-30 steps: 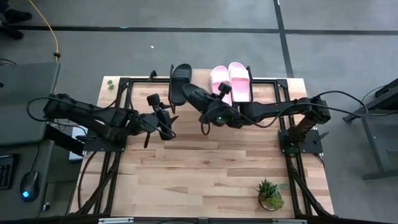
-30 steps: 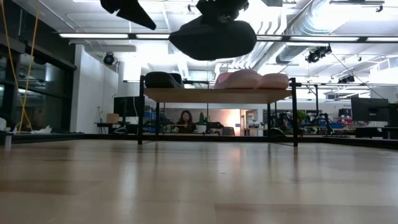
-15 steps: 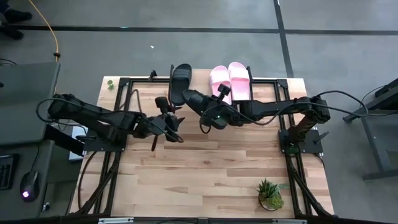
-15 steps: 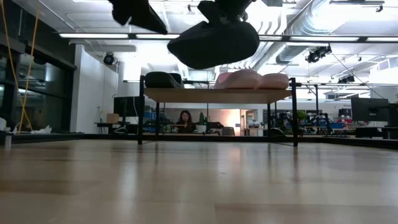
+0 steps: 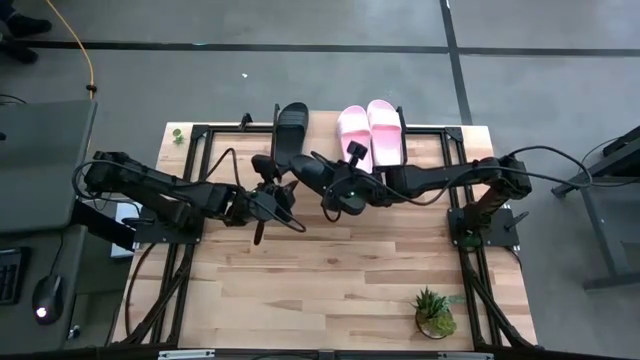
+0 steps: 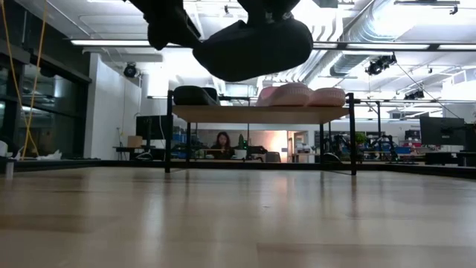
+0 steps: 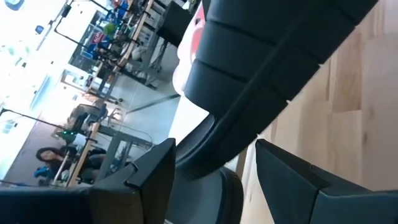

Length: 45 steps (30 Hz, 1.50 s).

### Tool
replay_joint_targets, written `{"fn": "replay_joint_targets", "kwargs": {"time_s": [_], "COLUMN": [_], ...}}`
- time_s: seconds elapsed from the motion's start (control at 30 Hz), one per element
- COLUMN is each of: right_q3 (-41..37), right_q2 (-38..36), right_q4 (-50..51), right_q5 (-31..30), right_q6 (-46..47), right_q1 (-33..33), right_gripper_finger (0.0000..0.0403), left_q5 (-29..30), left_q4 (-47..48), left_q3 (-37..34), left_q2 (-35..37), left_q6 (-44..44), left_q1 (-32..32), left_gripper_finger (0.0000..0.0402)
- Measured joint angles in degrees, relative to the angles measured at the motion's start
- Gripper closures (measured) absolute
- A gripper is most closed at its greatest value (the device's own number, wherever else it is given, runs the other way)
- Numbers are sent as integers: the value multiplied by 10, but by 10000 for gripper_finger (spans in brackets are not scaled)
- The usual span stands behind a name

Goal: Pick and place slides into the shelf
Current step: Put the black slides on the shelf

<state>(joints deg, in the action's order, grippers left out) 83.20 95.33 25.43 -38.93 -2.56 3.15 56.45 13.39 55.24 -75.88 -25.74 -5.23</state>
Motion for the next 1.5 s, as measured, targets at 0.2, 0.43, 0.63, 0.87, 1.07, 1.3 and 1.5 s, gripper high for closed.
{"fn": "replay_joint_targets", "kwargs": {"time_s": [0.2,0.43,0.63,0.87,1.07,1.3,1.5], "right_q3": [0,0,0,0,0,0,0], "right_q2": [0,0,0,0,0,-1,-1], "right_q4": [-7,-11,-11,-10,-10,-11,-10], "right_q5": [1,2,2,7,5,5,6], "right_q6": [-3,-4,-4,-4,-3,-3,-3], "right_q1": [14,20,21,21,21,21,21], "right_gripper_finger": [403,403,403,403,403,403,403], "left_q5": [-26,-42,-74,-69,-53,-45,-41], "left_q4": [-2,-3,0,-5,-14,-24,-27], "left_q3": [0,0,0,0,0,0,0], "left_q2": [0,0,0,-25,-33,-32,-32], "left_q6": [-10,-10,7,1,-15,-34,-34], "left_q1": [0,12,40,57,60,59,59], "left_gripper_finger": [197,197,197,202,266,356,364]}}
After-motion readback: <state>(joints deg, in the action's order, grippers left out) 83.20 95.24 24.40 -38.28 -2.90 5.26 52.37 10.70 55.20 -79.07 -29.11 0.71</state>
